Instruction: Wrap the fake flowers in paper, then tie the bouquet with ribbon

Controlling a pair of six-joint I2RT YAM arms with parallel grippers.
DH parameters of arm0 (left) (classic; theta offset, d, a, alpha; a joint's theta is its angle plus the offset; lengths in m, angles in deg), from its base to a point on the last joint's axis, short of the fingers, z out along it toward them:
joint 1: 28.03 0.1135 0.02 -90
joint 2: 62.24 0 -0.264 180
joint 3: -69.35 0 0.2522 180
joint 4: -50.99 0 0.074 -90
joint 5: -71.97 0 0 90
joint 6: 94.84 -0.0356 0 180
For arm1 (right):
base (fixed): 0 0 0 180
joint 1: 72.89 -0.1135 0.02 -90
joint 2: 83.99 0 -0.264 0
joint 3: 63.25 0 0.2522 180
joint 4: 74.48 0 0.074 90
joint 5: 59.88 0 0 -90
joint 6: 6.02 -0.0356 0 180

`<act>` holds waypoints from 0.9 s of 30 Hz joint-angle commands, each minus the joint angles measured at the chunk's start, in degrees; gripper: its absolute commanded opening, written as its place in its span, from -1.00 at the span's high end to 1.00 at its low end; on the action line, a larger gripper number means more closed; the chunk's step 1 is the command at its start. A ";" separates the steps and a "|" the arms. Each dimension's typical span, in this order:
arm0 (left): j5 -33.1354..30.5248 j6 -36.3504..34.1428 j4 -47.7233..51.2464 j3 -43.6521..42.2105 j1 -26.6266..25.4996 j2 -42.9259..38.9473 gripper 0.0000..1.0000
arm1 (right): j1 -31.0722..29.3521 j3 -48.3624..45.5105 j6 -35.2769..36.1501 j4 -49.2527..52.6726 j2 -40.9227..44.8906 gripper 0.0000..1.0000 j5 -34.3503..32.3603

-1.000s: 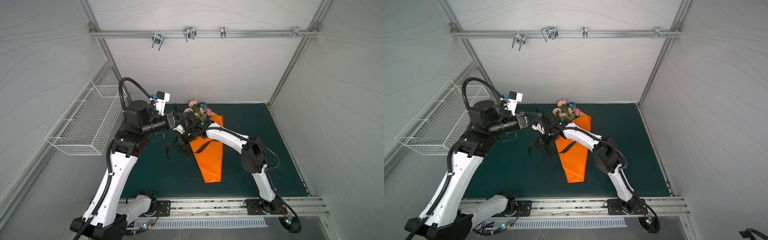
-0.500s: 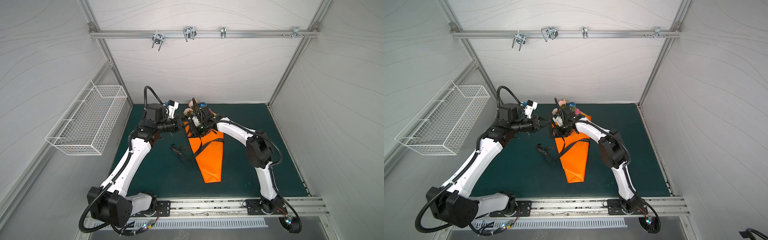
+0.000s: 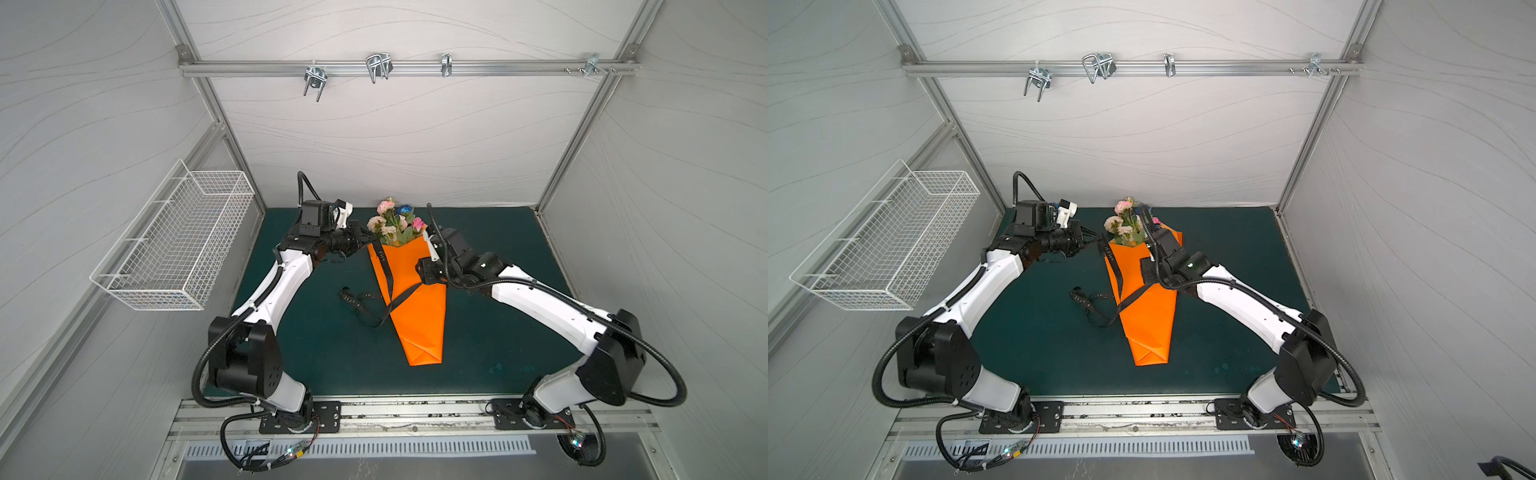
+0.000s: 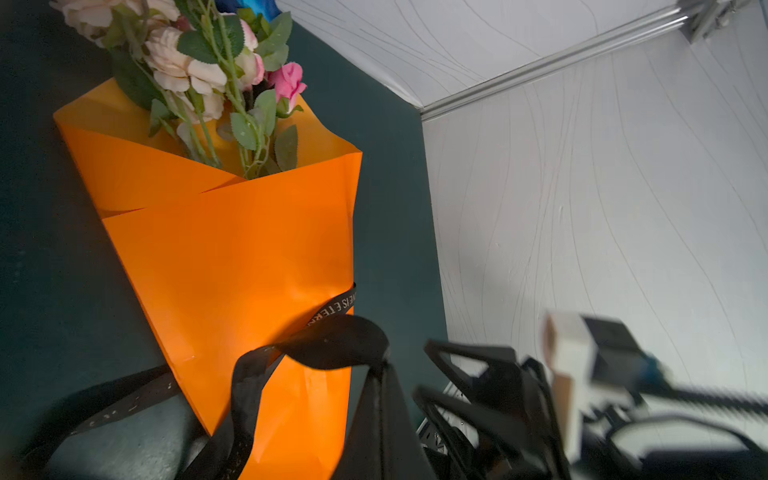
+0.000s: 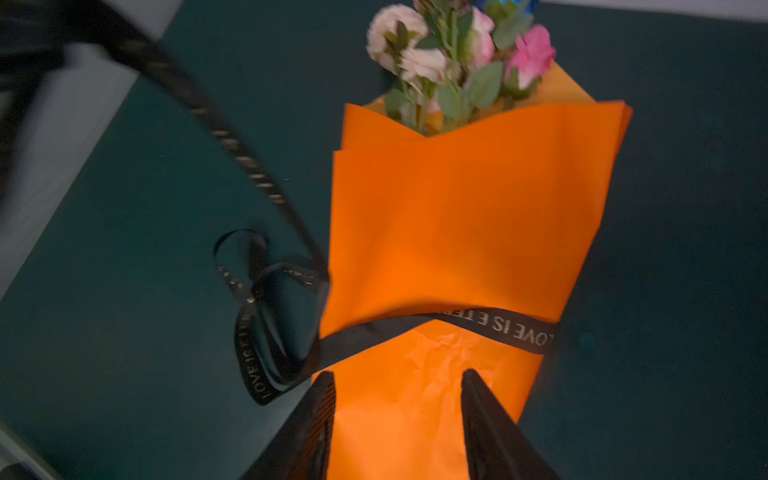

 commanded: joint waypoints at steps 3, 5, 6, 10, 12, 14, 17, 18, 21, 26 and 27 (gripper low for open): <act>0.99 0.80 -1.03 5.24 2.00 3.23 1.00 | -11.49 5.81 14.23 -2.68 -9.77 0.09 -3.59; 1.35 1.38 -1.12 5.76 2.75 4.15 1.00 | -13.93 9.10 16.90 -3.00 -14.92 0.09 -3.07; 1.56 1.49 -1.21 6.11 3.05 4.64 1.00 | -14.85 10.93 18.22 -3.29 -17.52 0.09 -3.05; 2.46 2.00 -0.87 7.53 4.14 6.73 1.00 | -17.02 15.84 23.45 -7.62 -25.88 -0.01 -4.50; 3.23 2.48 -0.95 8.21 4.86 8.08 1.00 | -17.07 18.87 24.96 -8.52 -29.95 -0.16 -5.01; 3.75 2.78 -1.07 8.71 5.36 9.38 1.00 | -16.92 21.64 26.69 -8.66 -33.61 -0.29 -6.12; 4.67 2.80 -1.06 9.24 5.57 10.88 1.00 | -16.66 24.38 30.05 -9.30 -37.89 -0.39 -6.40; 4.84 2.75 -1.10 9.24 5.63 11.21 1.00 | -16.36 25.28 30.36 -9.34 -39.13 -0.40 -6.20; 5.06 2.40 -1.08 9.24 5.55 11.63 1.00 | -15.43 28.04 30.60 -9.02 -42.44 -0.45 -5.30; 5.44 2.24 -1.07 8.91 5.54 11.60 1.00 | -14.42 32.82 31.74 -8.66 -47.41 -0.53 -3.82; 5.42 2.29 -1.11 8.86 5.55 11.55 1.00 | -14.17 33.89 31.75 -8.53 -48.32 -0.52 -3.11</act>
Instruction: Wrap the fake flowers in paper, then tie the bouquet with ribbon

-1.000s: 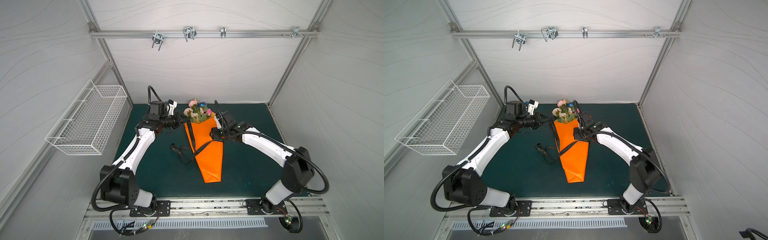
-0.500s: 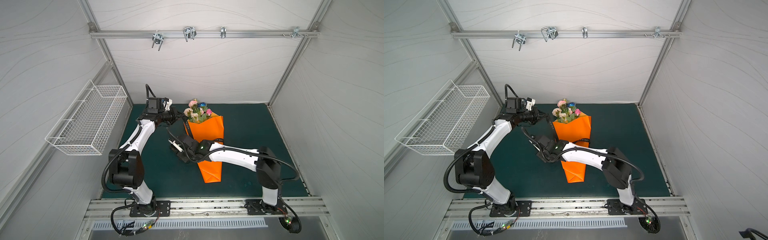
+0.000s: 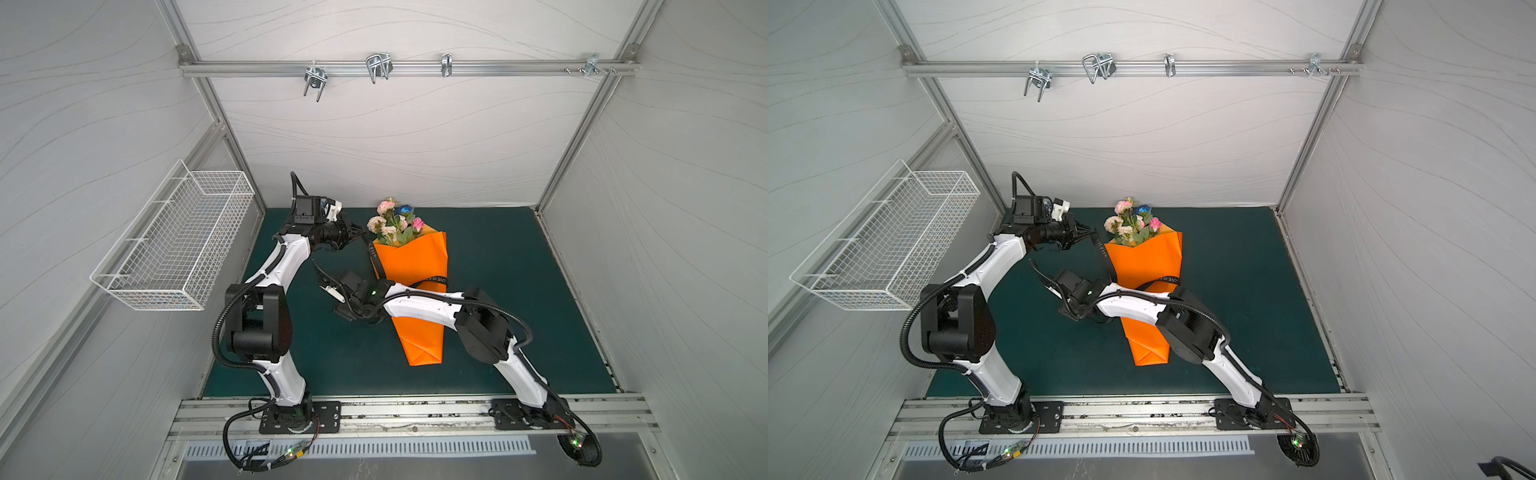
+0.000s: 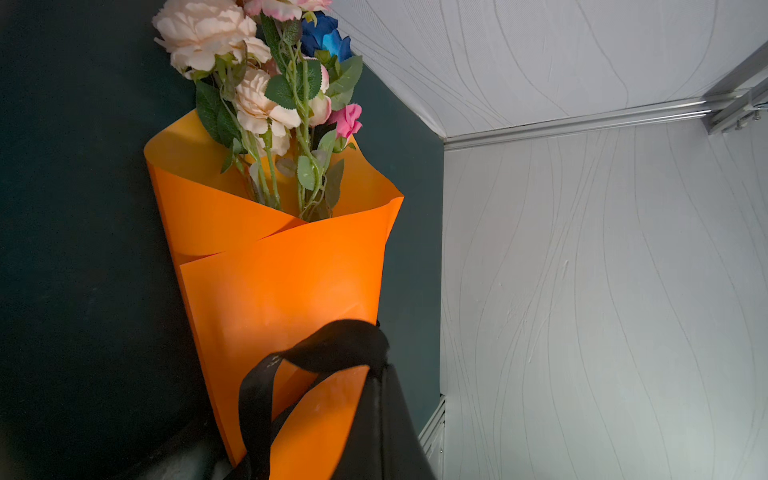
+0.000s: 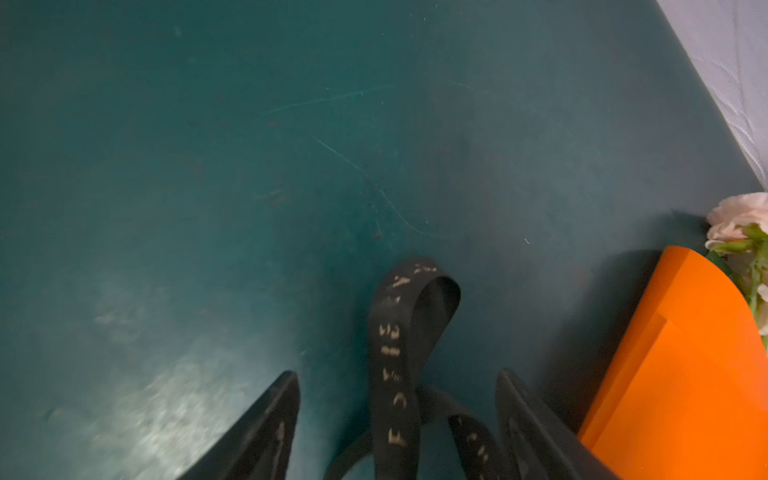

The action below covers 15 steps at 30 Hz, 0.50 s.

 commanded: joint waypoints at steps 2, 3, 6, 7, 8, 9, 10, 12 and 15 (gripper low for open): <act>1.40 -0.05 -1.25 1.83 0.06 0.07 1.00 | 1.04 4.93 2.33 0.28 -4.66 -0.52 2.01; 1.45 -0.08 -1.25 1.80 0.06 0.05 1.00 | 1.16 6.32 2.33 0.91 -5.81 -0.52 1.86; 1.62 -0.08 -1.27 1.59 0.06 -0.04 1.00 | 1.29 8.47 2.46 1.40 -8.13 -0.44 1.04; 1.59 -0.10 -1.34 1.59 0.06 -0.09 1.00 | 1.23 8.66 2.46 1.37 -8.45 -0.37 0.96; 1.67 -0.14 -1.14 1.54 0.04 -0.13 1.00 | 1.22 8.71 2.46 1.44 -8.49 -0.20 0.86; 1.66 -0.15 -1.25 1.54 0.06 -0.14 1.00 | 1.22 8.58 2.38 1.47 -8.31 -0.03 0.86; 1.67 -0.25 -1.25 1.54 0.04 -0.22 1.00 | 1.27 8.12 2.17 1.16 -7.89 0.15 0.95; 1.71 -0.23 -1.10 1.54 0.06 -0.32 1.00 | 1.02 6.78 1.99 0.77 -6.07 0.51 0.81; 1.51 -0.70 -0.83 1.47 0.06 -0.62 1.00 | 0.22 2.44 2.00 -1.59 -1.20 0.82 0.74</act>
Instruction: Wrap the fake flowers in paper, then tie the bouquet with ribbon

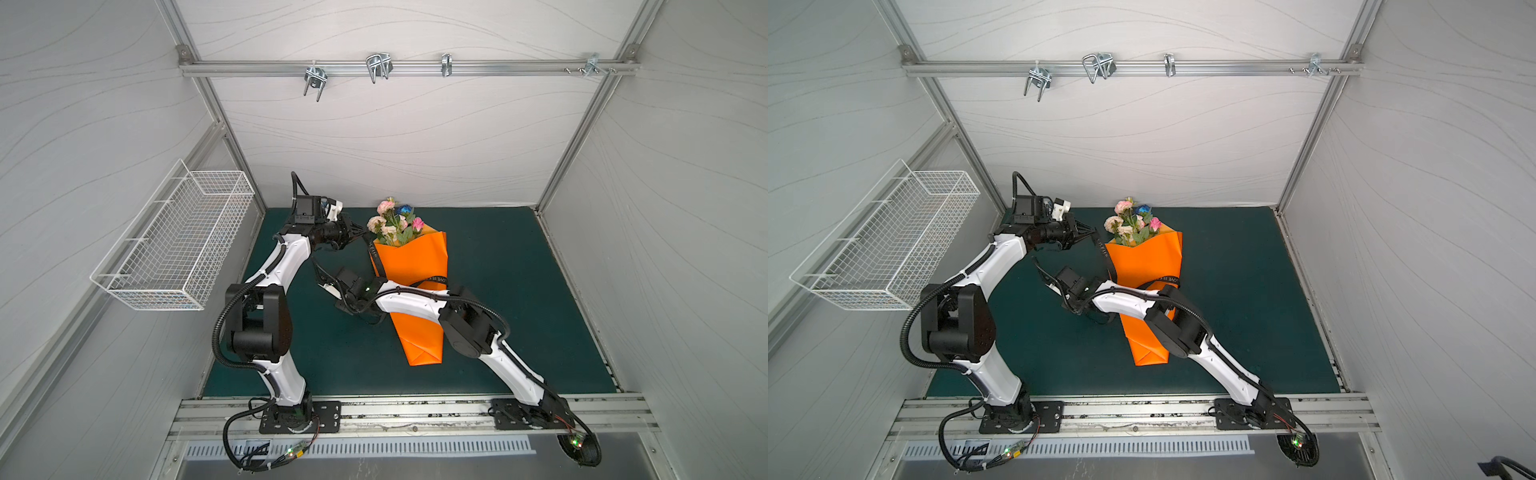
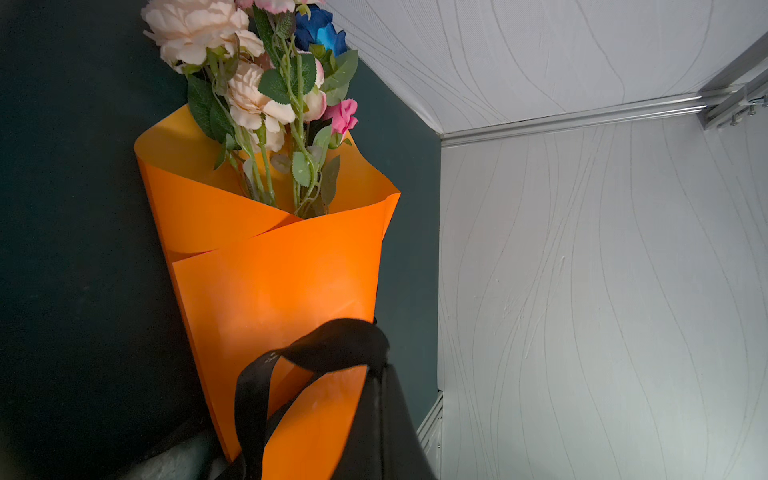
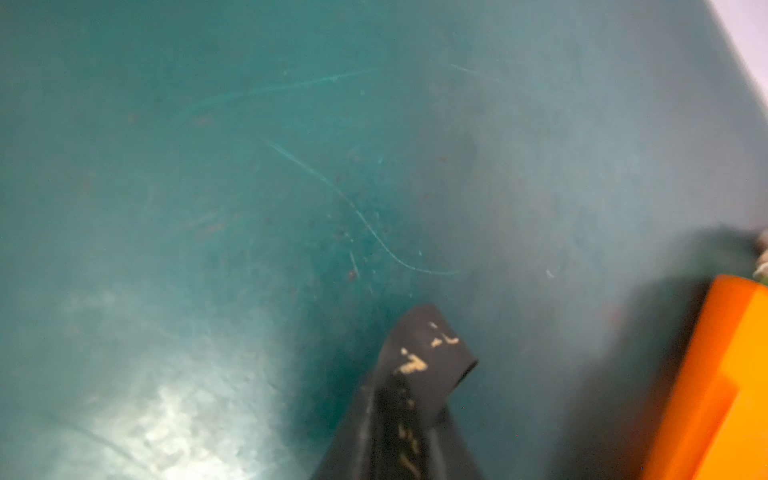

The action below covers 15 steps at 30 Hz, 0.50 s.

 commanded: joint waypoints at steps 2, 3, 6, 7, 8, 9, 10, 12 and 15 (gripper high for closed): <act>0.90 -1.28 -0.24 1.46 0.06 -1.12 1.00 | -1.64 -6.52 0.95 -3.52 9.79 0.84 -0.21; 0.70 -1.53 -0.12 1.27 0.06 -1.36 1.00 | -2.03 -8.63 0.93 -4.90 12.09 0.85 -0.28; 0.39 -1.80 -0.08 0.64 0.05 -2.11 1.00 | -3.20 -14.60 -0.20 -7.83 18.81 0.88 -0.56; 0.22 -1.86 -0.19 0.41 0.06 -2.35 1.00 | -3.46 -16.24 -0.84 -8.56 20.95 0.88 -0.55; 0.31 -1.84 -0.34 0.12 0.06 -2.49 1.00 | -3.66 -18.16 -1.88 -9.23 23.13 0.89 -0.19; 0.29 -1.86 -0.39 -0.03 0.06 -2.62 1.00 | -3.74 -19.66 -2.28 -9.95 24.83 0.89 0.19; 0.29 -1.92 -0.48 -0.21 0.06 -2.70 1.00 | -3.84 -21.23 -4.30 -10.59 26.78 0.88 0.95; 0.30 -2.06 -0.60 -0.72 0.06 -2.91 1.00 | -3.98 -23.35 -5.78 -11.22 30.06 0.89 1.83; 0.25 -2.25 -0.74 -1.46 0.06 -3.18 1.00 | -4.19 -25.93 -7.16 -12.23 34.92 0.95 2.18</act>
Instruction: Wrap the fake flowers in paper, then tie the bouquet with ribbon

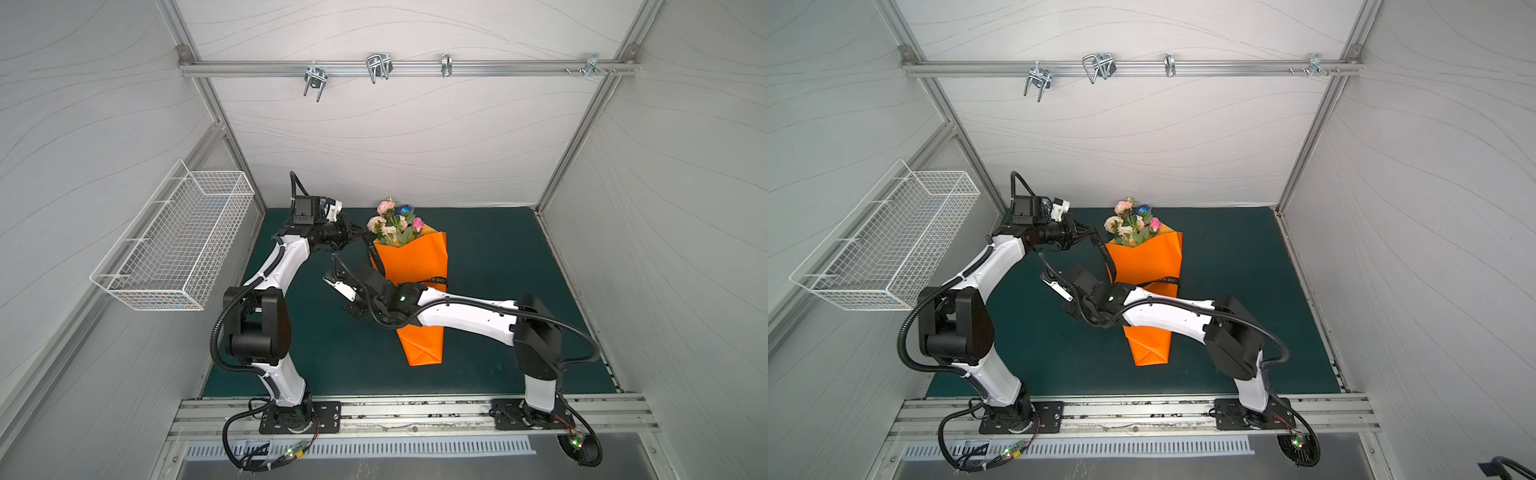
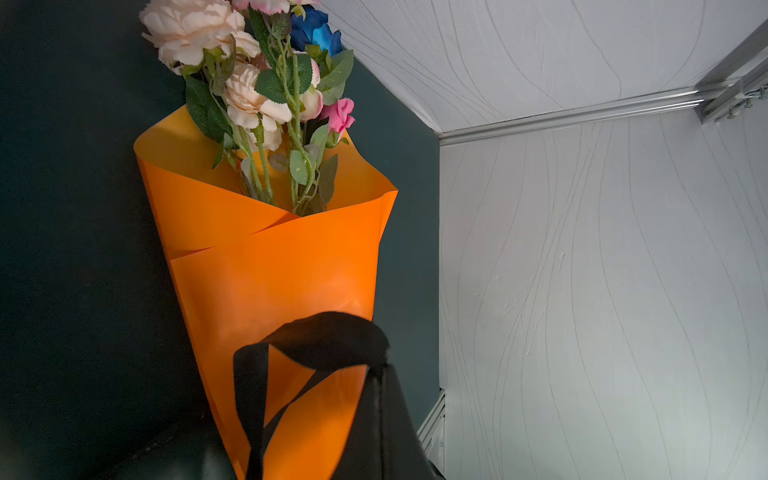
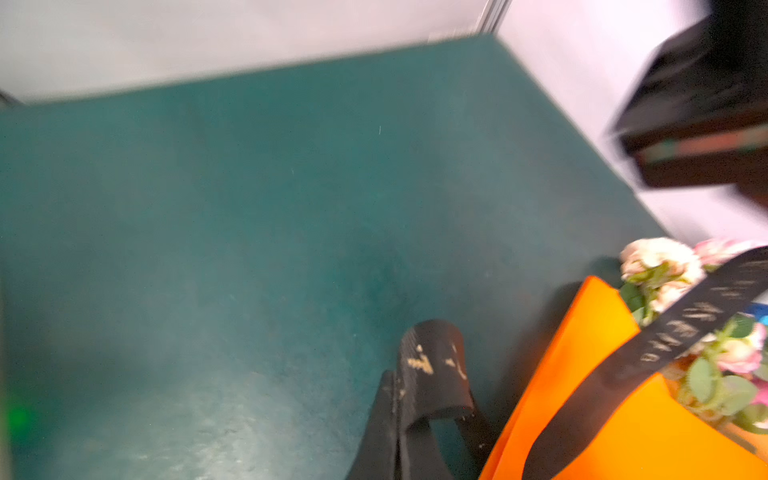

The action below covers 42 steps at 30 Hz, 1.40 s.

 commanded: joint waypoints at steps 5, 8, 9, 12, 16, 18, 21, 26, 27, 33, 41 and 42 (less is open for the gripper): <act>-0.14 -1.36 -0.59 -1.34 0.15 -2.43 1.00 | -0.24 -6.39 -5.09 -2.43 12.18 0.96 -0.65; -1.26 -1.54 -0.35 -2.07 0.15 -3.88 1.00 | 0.02 -11.37 -8.78 -1.90 18.13 0.97 -2.92; -1.65 -1.46 -0.26 -2.22 0.15 -4.39 1.00 | 0.18 -13.23 -10.49 -1.52 19.76 0.96 -3.62; -3.66 -1.46 0.17 -2.63 0.15 -6.76 1.00 | 1.97 -19.37 -18.49 1.97 24.79 1.00 -4.69; -6.32 -1.56 0.49 -2.26 0.15 -10.33 1.00 | 7.70 -28.86 -32.41 5.54 30.18 1.00 1.15; -6.40 -1.40 0.36 -1.96 0.15 -11.76 1.00 | 11.04 -33.46 -37.74 4.72 31.75 1.00 6.66; -6.47 -0.90 0.24 -1.52 0.15 -13.63 1.00 | 14.27 -37.31 -42.02 3.65 31.80 1.00 13.49; -5.79 0.22 -0.78 -1.47 0.15 -16.17 1.00 | 17.33 -37.42 -44.56 3.32 26.26 1.00 22.17; -5.74 0.56 -0.89 -1.43 0.15 -16.56 1.00 | 17.50 -37.17 -44.80 3.11 25.17 1.00 22.83; -5.31 1.67 -1.58 -1.52 0.15 -20.16 1.00 | 19.52 -35.00 -45.38 0.37 17.97 1.00 24.98; -4.25 4.93 -3.70 -4.68 -0.11 -25.66 1.00 | 21.86 -32.26 -43.22 -6.88 8.72 1.00 23.67; -4.24 5.12 -3.69 -5.01 -0.32 -26.26 1.00 | 21.93 -31.59 -42.76 -7.52 7.58 1.00 23.51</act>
